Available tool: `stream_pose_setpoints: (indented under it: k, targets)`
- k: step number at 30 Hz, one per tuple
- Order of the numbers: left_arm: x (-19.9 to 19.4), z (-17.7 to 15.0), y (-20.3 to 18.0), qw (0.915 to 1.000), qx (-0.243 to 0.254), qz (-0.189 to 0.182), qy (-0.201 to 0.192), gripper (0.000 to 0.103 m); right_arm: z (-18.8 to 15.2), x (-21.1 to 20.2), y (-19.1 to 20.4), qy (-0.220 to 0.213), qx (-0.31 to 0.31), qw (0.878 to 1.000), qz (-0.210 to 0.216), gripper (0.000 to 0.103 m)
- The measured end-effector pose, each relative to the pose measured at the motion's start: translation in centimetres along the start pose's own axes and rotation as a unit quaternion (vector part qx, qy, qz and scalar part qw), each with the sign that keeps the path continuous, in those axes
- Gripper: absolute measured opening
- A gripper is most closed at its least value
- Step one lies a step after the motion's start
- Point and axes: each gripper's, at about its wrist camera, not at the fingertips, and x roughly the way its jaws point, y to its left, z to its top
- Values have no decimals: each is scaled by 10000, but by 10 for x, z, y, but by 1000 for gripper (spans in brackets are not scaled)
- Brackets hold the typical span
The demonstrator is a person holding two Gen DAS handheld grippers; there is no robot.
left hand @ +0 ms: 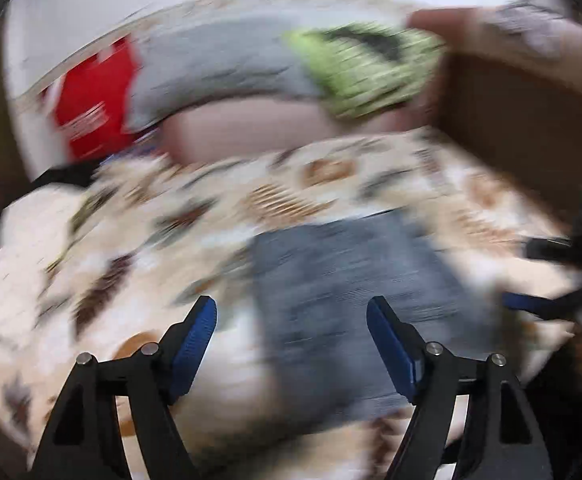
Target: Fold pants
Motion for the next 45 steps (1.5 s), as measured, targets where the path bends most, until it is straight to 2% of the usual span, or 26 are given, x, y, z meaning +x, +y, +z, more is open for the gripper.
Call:
stream_pose_setpoints:
  k: [1,4,7,8,9,10,11,14,17,20,21,22,23,24,29,34,37,39,42,43,45]
  targets:
    - [8,-3,7,9998,-117,66,118,78,-5,12,7,254,-54,9997,-9,103]
    - [32,-12,18,9984,-353,119,426,78,-10,35,16,594,-58,9979,-255,103]
    - [42,-22,15,9986,-265,22,448,78,-4,49,8,616,385,9969,-299,102]
    - [45,-23,14,9989,-259,0,394,78,-3,53,5,641,530,9961,-305,100]
    - [46,-24,13,9992,-261,-1,311,78,-2,56,0,639,722,9946,-391,91]
    - [46,-24,13,9993,-257,-9,272,78,-1,57,-1,638,830,9934,-464,88]
    - [45,-26,13,9993,-272,-46,254,78,-1,59,-1,653,842,9928,-544,87]
    - [56,-24,18,9986,-406,-198,274,78,4,67,6,711,602,9893,-1125,85]
    - [61,-24,23,9981,-506,-241,258,79,9,70,5,615,738,9858,-1379,85]
    - [64,-26,24,9979,-527,-254,261,80,10,79,15,649,500,9817,-1721,85]
    - [64,-26,23,9980,-520,-244,273,80,10,81,19,663,353,9806,-1812,76]
    - [64,-26,23,9981,-512,-226,263,80,9,83,23,671,178,9790,-1917,62]
    - [63,-26,23,9982,-502,-211,253,80,9,85,25,692,106,9782,-1956,23]
    - [62,-25,23,9982,-495,-210,249,80,9,87,25,702,105,9775,-1985,18]
    - [51,-22,31,9981,-602,-41,121,80,0,72,54,395,-519,9774,-2010,14]
    - [37,-15,41,9969,-786,11,-31,80,-12,27,89,-111,-910,9788,-1832,14]
    - [32,-11,35,9973,-726,4,-103,80,-29,8,85,-265,-957,9765,-1914,13]
    - [35,-9,23,9987,-515,-5,-36,80,-36,7,62,-142,-842,9732,-2137,13]
    - [56,-15,-9,9994,145,85,307,80,-39,27,18,161,-445,9761,-2120,19]
    - [64,-20,-20,9978,441,292,398,80,-41,28,13,120,-441,9774,-2065,19]
    - [67,-26,-29,9954,718,554,315,80,-41,25,16,68,-557,9767,-2072,27]
